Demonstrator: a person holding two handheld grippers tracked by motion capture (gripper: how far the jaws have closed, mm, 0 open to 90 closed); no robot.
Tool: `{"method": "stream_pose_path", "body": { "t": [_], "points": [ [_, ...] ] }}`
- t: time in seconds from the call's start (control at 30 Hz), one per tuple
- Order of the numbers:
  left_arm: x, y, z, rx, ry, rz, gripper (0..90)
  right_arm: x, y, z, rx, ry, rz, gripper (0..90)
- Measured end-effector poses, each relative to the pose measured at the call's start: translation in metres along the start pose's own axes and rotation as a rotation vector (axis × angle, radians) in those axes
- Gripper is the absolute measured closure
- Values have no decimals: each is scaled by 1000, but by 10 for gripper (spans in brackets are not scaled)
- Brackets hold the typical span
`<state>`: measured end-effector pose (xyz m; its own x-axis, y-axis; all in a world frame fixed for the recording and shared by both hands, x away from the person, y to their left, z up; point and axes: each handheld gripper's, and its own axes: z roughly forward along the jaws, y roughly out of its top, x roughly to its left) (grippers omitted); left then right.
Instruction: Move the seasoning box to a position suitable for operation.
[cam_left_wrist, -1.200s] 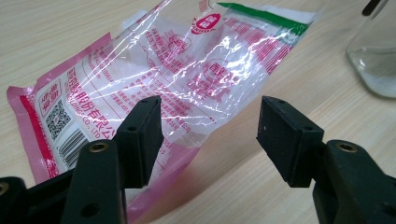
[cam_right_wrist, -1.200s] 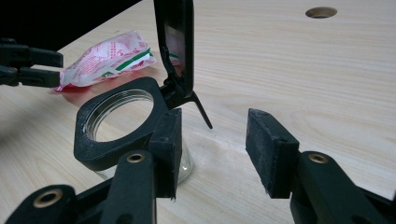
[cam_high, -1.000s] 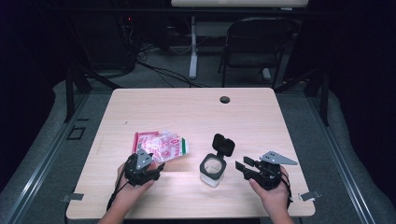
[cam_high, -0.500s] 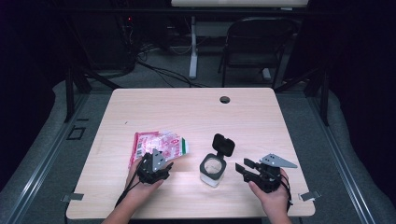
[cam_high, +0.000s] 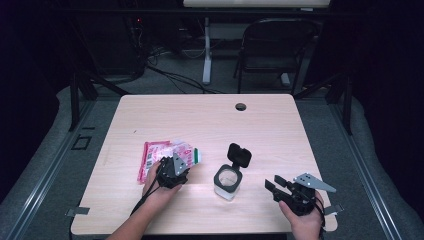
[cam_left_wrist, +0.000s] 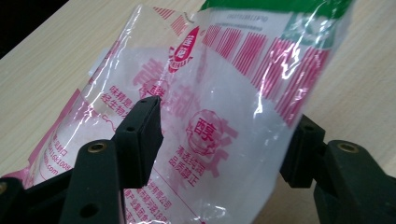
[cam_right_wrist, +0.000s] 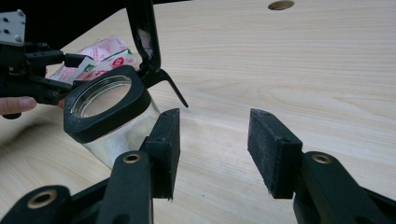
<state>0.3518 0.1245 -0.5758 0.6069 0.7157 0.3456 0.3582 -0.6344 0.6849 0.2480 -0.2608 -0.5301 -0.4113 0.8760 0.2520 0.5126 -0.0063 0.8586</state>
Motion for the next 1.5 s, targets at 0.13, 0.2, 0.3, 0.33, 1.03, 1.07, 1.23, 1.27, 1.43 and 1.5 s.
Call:
{"method": "stream_pose_path", "body": {
  "t": [0.13, 0.2, 0.3, 0.33, 1.03, 1.07, 1.23, 1.27, 1.43, 1.5],
  "points": [
    [7, -2, 3, 16, -3, -55, 440, -2, -1, -3, 5, -16, 1, 539],
    [9, -3, 4, 13, -5, -72, 450, -2, -2, -3, 1, -14, 5, 538],
    [13, -4, 4, 19, -16, -102, 510, -2, -3, -2, -4, -13, 7, 536],
    [13, -4, 4, 19, -16, -102, 521, -2, -3, -2, -4, -13, 7, 536],
    [41, -18, 6, -8, -115, -337, 785, -4, -4, -1, 11, -22, 6, 534],
    [41, -18, 6, -11, -117, -341, 801, -4, -4, -1, 13, -19, 5, 534],
    [43, -18, 4, -6, -126, -351, 870, -5, -5, -1, 8, -23, 9, 534],
    [44, -18, 4, -6, -128, -353, 877, -6, -5, -1, 4, -21, 11, 535],
    [47, -17, 1, -13, -131, -366, 900, -6, -5, -2, 3, -23, 10, 535],
    [48, -17, -1, -19, -133, -369, 900, -6, -5, -2, 3, -22, 9, 536]
  ]
}}
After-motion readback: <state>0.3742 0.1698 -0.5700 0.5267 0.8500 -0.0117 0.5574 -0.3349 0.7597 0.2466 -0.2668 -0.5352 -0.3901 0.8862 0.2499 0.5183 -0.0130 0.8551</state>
